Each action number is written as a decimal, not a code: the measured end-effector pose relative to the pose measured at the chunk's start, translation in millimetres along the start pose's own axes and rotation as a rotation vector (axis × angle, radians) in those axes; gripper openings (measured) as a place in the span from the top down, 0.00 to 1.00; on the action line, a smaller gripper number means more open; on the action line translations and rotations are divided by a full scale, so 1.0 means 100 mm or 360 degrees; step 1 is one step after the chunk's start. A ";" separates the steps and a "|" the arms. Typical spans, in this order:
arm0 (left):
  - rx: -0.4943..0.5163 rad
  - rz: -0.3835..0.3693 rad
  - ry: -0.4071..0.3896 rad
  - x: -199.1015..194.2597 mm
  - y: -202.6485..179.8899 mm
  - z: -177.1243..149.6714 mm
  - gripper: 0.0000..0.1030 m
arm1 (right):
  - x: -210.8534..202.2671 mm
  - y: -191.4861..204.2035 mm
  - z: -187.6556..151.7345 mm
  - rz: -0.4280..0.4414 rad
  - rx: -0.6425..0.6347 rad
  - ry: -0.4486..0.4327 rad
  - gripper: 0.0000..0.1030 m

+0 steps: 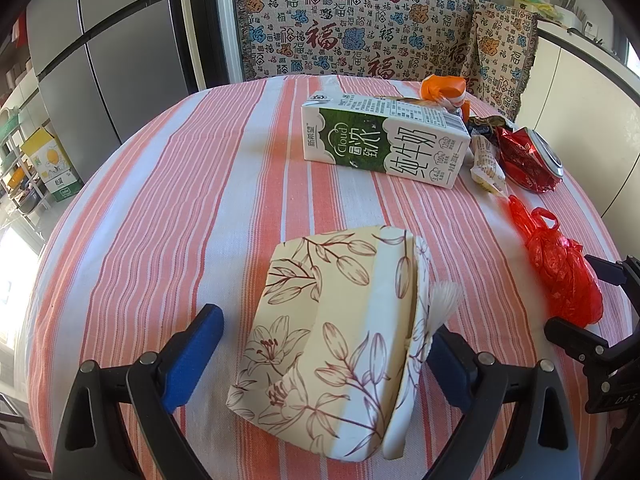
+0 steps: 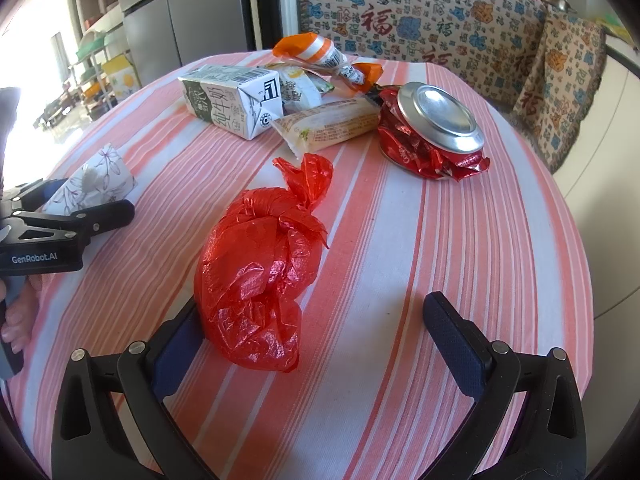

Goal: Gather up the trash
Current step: 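Carry the floral box and red bag in both tools over the wastebasket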

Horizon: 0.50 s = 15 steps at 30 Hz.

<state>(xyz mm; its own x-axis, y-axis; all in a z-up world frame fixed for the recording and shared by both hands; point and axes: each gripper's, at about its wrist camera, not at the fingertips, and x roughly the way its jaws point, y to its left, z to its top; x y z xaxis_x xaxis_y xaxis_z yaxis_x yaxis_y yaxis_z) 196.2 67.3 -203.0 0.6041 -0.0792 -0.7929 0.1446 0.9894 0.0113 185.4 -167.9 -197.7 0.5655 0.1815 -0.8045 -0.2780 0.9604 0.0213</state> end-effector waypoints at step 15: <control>0.0089 -0.0222 0.0017 -0.19 -0.05 -0.04 0.08 | -0.24 -0.15 0.14 0.0349 0.0150 0.0131 0.01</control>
<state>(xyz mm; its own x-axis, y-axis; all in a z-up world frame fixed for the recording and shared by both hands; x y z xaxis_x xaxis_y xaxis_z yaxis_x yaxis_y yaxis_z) 181.0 64.5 -189.9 0.5667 -0.2137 -0.7957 0.2699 0.9606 -0.0658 186.9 -183.4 -170.1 0.4335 0.3734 -0.8202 -0.3112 0.9161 0.2526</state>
